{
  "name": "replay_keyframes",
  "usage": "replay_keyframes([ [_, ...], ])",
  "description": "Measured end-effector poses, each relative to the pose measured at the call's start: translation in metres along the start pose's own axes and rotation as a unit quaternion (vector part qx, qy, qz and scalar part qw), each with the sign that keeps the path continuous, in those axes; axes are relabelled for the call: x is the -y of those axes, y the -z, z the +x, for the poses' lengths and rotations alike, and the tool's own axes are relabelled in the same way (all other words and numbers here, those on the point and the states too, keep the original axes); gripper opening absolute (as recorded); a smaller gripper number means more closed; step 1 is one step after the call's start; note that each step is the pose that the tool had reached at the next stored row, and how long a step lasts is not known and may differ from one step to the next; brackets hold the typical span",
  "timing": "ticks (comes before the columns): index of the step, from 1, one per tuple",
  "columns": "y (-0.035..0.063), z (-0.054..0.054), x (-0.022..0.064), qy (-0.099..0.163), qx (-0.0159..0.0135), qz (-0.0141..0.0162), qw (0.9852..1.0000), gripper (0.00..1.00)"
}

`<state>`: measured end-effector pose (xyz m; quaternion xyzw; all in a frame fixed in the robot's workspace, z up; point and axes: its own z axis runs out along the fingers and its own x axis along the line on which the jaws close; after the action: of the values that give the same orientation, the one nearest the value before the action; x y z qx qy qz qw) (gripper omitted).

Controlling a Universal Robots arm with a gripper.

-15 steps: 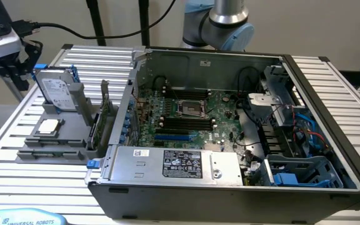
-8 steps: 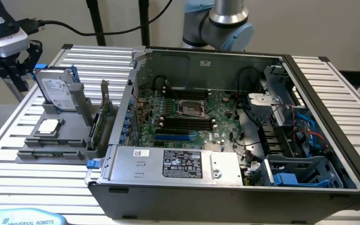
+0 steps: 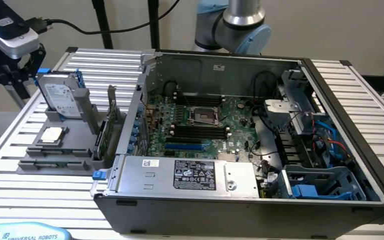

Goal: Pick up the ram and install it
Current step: 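Pick up the ram and move it above insertion slot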

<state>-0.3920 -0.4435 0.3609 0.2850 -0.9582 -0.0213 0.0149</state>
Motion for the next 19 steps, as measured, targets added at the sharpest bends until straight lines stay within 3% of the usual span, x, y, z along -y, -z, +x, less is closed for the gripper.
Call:
replay_keyframes([
  [5, -0.0014, 0.0000, 0.0001, 0.045, -0.0022, 0.0007, 0.9990, 0.11],
  [10, -0.0029, 0.0000, 0.0001, 0.090, -0.0044, 0.0015, 0.9959, 0.11],
  [14, -0.0041, 0.0000, 0.0002, 0.126, -0.0062, 0.0021, 0.9920, 0.11],
  [19, -0.0055, -0.0001, 0.0003, 0.171, -0.0084, 0.0028, 0.9852, 0.11],
])
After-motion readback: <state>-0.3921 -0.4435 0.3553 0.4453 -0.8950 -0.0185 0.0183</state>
